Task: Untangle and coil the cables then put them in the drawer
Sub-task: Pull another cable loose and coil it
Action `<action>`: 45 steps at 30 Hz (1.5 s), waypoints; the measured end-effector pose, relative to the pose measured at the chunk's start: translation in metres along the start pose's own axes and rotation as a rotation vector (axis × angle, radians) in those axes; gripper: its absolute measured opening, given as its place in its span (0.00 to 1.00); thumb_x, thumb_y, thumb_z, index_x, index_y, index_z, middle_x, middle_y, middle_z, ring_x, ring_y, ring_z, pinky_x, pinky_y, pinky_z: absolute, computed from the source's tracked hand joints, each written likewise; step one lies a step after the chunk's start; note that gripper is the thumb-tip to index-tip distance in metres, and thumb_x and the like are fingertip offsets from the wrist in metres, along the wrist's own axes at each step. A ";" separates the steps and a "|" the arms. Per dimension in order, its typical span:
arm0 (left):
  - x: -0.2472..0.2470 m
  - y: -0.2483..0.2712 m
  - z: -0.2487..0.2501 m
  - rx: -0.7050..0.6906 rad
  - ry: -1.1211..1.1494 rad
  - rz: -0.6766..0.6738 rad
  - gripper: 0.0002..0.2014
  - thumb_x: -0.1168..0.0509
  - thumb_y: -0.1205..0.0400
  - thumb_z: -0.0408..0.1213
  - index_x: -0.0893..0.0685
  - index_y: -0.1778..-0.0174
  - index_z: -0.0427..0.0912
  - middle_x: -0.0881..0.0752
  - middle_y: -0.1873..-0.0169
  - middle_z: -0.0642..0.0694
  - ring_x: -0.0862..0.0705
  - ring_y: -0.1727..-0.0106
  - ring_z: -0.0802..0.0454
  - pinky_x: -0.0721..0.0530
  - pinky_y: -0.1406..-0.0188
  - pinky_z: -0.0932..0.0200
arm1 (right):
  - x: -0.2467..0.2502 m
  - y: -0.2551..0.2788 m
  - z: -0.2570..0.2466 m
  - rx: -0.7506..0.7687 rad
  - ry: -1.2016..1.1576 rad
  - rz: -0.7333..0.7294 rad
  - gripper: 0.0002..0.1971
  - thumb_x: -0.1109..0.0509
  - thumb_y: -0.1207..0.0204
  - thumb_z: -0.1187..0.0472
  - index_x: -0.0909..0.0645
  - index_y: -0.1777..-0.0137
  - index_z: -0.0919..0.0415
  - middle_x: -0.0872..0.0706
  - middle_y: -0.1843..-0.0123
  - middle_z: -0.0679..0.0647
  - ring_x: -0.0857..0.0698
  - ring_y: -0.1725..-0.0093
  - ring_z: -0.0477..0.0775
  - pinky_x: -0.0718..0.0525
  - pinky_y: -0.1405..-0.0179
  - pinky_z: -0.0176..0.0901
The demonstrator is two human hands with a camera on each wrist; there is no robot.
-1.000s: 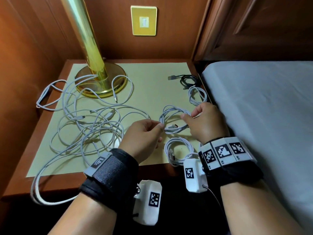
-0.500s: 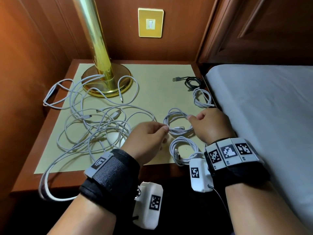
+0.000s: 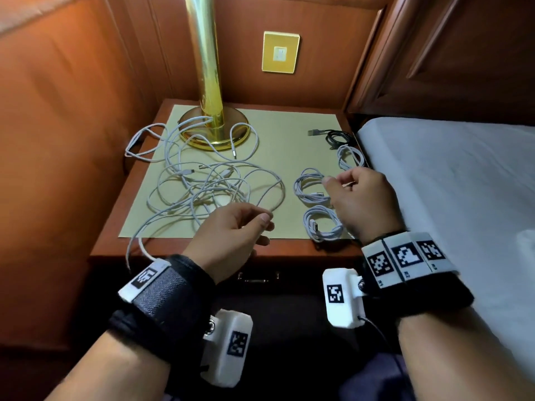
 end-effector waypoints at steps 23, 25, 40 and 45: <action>0.149 0.037 -0.067 0.031 -0.367 0.524 0.10 0.27 0.20 0.39 0.17 0.44 0.49 0.16 0.46 0.48 0.17 0.58 0.58 0.24 0.61 0.69 | -0.136 0.039 -0.050 -0.080 0.143 -0.450 0.22 0.38 0.16 0.47 0.23 0.32 0.63 0.17 0.36 0.61 0.19 0.40 0.61 0.26 0.50 0.45; 0.151 0.035 -0.069 0.060 -0.401 0.500 0.08 0.27 0.20 0.40 0.16 0.47 0.50 0.14 0.48 0.49 0.16 0.59 0.57 0.21 0.58 0.63 | -0.149 0.036 -0.056 -0.040 0.124 -0.448 0.13 0.39 0.15 0.51 0.23 0.51 0.61 0.18 0.54 0.58 0.21 0.56 0.57 0.30 0.65 0.45; 0.170 0.040 -0.069 0.012 -0.345 0.627 0.04 0.30 0.19 0.35 0.13 0.59 0.47 0.13 0.67 0.54 0.16 0.67 0.57 0.20 0.66 0.70 | -0.150 0.041 -0.069 -0.090 -0.049 -0.342 0.41 0.32 0.18 0.47 0.50 0.12 0.56 0.45 0.13 0.55 0.37 0.17 0.57 0.38 0.21 0.48; 0.171 0.042 -0.056 -0.129 -0.060 0.657 0.07 0.28 0.19 0.31 0.10 0.59 0.47 0.14 0.74 0.56 0.21 0.75 0.53 0.20 0.69 0.57 | -0.134 0.047 -0.089 0.248 -0.123 -0.108 0.24 0.28 0.21 0.55 0.26 0.26 0.51 0.21 0.38 0.52 0.19 0.41 0.49 0.21 0.32 0.50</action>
Point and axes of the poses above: each hand's wrist, its own y-axis away from the middle knuckle, its own x-axis out of the back of the hand, z = x × y, the point moved 6 cm from there along -y, towards the middle knuckle
